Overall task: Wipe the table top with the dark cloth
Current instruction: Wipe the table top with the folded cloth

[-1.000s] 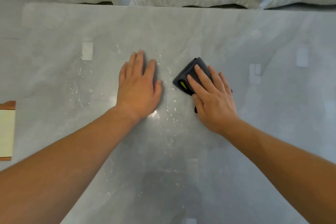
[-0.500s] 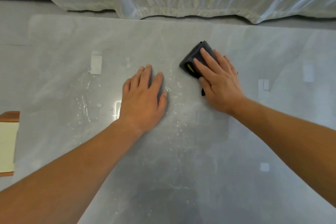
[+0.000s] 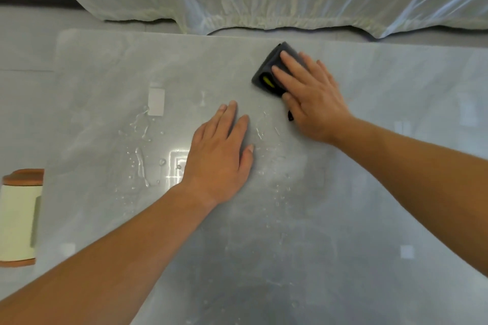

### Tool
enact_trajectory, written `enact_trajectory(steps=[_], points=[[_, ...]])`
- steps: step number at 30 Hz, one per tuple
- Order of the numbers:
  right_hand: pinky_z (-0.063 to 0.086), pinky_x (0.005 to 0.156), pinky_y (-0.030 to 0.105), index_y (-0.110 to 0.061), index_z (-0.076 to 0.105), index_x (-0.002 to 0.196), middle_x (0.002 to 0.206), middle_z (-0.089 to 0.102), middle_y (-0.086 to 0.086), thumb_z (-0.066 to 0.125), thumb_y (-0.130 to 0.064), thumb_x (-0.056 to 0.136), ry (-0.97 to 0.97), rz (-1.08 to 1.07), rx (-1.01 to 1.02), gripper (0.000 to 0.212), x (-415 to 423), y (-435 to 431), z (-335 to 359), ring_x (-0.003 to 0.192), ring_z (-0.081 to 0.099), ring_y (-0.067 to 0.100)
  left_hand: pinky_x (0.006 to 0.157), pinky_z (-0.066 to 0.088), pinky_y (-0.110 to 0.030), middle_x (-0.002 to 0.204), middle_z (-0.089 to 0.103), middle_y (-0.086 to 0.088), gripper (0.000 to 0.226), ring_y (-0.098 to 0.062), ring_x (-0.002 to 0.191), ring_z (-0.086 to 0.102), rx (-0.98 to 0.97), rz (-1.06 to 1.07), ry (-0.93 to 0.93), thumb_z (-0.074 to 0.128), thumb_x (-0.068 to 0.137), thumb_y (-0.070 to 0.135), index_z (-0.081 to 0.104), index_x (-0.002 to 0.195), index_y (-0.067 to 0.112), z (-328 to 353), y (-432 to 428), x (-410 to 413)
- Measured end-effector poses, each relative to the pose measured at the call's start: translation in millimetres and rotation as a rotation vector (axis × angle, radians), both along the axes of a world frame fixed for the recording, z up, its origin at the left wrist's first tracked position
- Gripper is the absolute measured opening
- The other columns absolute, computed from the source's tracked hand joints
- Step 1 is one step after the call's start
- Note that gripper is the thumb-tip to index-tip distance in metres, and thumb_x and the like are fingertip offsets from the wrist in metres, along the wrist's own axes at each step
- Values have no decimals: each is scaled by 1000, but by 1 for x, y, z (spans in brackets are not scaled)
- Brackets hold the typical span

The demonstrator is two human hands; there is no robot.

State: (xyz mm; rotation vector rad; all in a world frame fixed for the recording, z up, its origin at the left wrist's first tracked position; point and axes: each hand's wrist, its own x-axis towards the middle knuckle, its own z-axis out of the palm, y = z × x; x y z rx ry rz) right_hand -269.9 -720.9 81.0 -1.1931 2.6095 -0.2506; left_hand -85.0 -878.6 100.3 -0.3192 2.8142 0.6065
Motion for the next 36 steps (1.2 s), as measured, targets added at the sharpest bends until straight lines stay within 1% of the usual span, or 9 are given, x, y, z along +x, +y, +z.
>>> enact_trajectory(steps=[5,10,12,19,23,25,29,31,36], points=[[5,123,50,-29,24,157,168,9,-2,34,-30,104,-23,-310,-42,55,-9,-38,2,153,6,32,120,15,-37,167,11,-9,57,-25,153,10,65,13,2,42,101,37,34,151,12,4,-10,5],[7,123,49,-27,30,156,167,14,-3,39,-29,103,-32,192,11,55,35,-8,5,153,9,32,120,15,-40,164,16,-14,52,-30,151,13,24,58,26,47,98,36,43,144,12,12,-6,25],[8,123,48,-28,31,156,167,15,-4,41,-28,103,-35,262,27,54,26,6,6,154,9,30,121,14,-41,164,17,-15,53,-30,151,13,7,57,3,45,99,38,41,145,13,12,-3,35],[1,124,48,-28,31,155,167,14,-5,40,-24,101,-80,-240,-86,56,63,-11,4,154,4,29,122,6,-42,166,7,-16,58,-30,152,5,-18,58,-35,38,101,41,29,153,16,7,1,52],[8,123,52,-24,36,154,165,20,-1,38,-28,100,-70,19,-48,54,101,20,5,153,11,32,122,11,-45,163,15,-18,57,-34,150,14,-13,52,-24,45,98,37,36,148,10,10,2,59],[12,122,55,-24,37,153,164,22,0,41,-25,99,-57,46,-34,54,85,35,6,153,14,32,122,10,-45,163,15,-18,57,-33,150,13,-19,33,-37,43,99,38,36,148,10,11,3,65],[0,124,48,-31,28,156,168,10,-5,37,-26,101,-89,-386,-64,56,75,29,3,154,4,27,123,3,-43,165,10,-16,56,-31,151,7,3,11,-53,39,101,39,35,149,12,13,6,80],[-3,124,45,-29,29,156,167,11,-4,38,-25,98,-75,-447,-84,59,102,20,4,154,4,29,122,3,-42,165,11,-16,56,-31,152,7,13,2,-45,40,100,38,35,149,12,15,10,85],[14,121,56,-24,41,152,164,24,0,39,-25,93,-66,18,-51,59,165,57,6,152,16,32,122,10,-45,163,18,-18,56,-32,150,13,36,-10,-25,48,97,35,40,146,9,20,21,101]])
